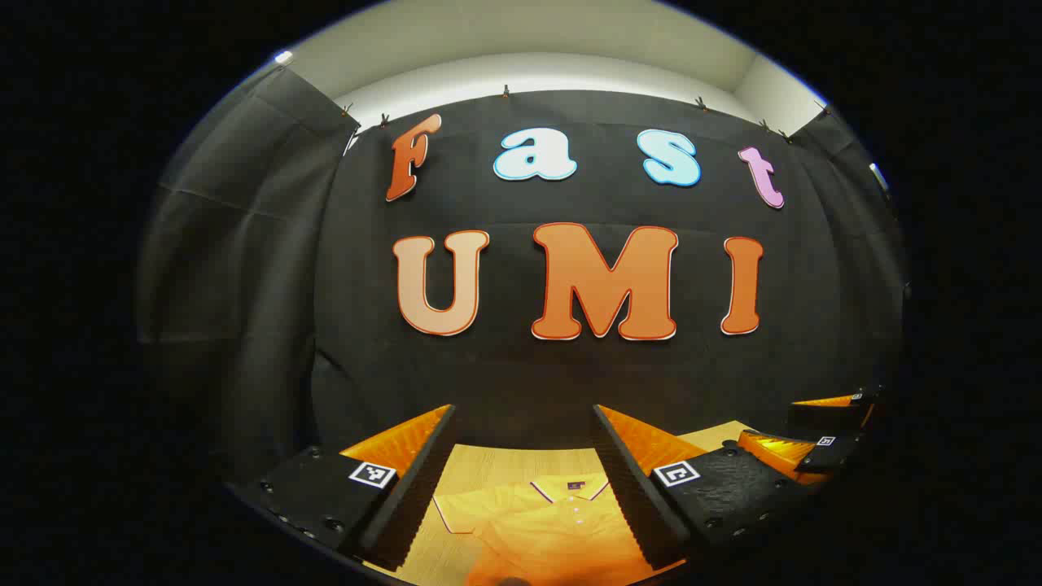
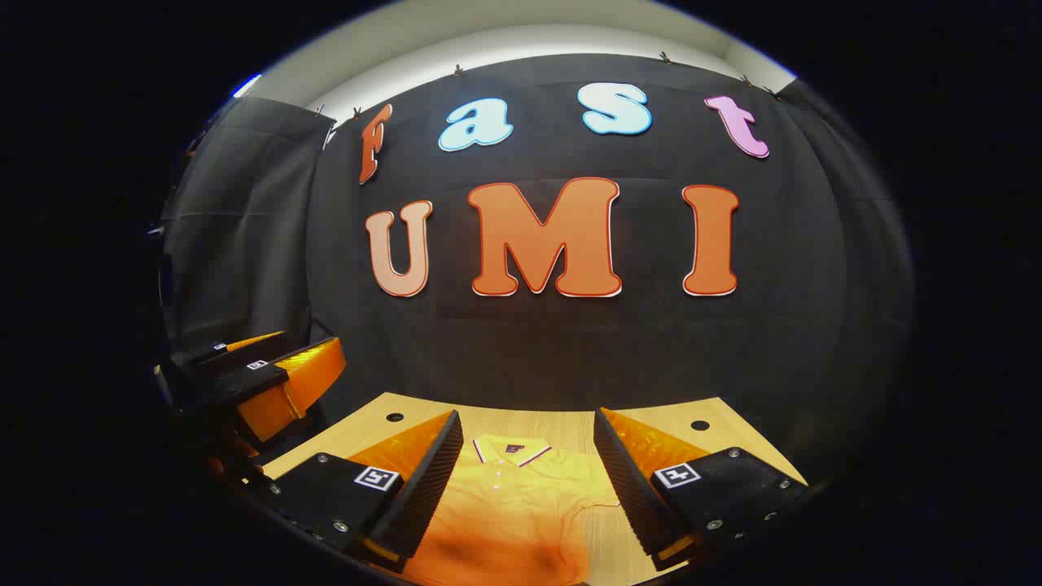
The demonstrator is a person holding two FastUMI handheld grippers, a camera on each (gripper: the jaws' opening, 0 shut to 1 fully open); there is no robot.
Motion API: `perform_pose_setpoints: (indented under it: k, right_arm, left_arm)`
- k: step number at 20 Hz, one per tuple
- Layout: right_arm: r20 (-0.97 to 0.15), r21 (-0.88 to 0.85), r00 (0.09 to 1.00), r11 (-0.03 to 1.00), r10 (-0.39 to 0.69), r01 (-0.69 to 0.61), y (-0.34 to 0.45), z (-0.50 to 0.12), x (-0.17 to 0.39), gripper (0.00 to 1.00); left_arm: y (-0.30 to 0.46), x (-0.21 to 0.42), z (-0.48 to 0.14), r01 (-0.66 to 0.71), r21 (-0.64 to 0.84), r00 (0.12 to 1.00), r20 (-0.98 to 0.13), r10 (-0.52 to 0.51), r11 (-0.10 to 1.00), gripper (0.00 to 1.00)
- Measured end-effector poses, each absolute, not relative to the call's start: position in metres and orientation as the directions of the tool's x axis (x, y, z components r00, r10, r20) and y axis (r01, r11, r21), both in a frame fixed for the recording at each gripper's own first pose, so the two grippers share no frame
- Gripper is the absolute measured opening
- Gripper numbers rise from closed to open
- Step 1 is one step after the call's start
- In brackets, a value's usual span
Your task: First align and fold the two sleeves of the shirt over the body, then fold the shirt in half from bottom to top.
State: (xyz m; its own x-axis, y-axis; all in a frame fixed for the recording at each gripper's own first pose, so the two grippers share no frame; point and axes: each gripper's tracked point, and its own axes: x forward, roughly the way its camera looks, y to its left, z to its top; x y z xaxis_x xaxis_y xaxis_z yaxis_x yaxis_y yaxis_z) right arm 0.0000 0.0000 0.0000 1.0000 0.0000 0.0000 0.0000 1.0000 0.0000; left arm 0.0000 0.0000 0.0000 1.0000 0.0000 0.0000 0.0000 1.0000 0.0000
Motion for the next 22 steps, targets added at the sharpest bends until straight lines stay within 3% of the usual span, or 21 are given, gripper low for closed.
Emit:
perform_pose_setpoints:
  k: [9,11,17,22]
  right_arm:
    - [0.013,0.023,0.998,0.997,-0.068,0.068,-0.032,0.012,0.011,0.98]
    - [0.024,0.019,0.997,0.997,-0.074,0.074,-0.038,0.015,0.013,0.98]
    - [0.034,-0.032,0.998,0.998,-0.055,0.056,-0.038,0.021,0.016,0.98]
    - [0.000,-0.011,0.999,0.999,-0.043,0.043,-0.038,0.004,0.023,0.98]
  left_arm:
    - [0.012,-0.008,0.001,0.019,0.037,0.999,0.040,-0.021,0.999,0.99]
    - [0.036,-0.005,-0.004,-0.038,0.036,0.999,0.023,0.037,0.999,1.00]
    - [0.051,-0.011,0.002,-0.004,0.121,0.998,0.066,-0.004,0.993,0.99]
    - [0.050,-0.026,0.002,-0.032,0.039,0.998,0.050,0.030,0.999,0.99]
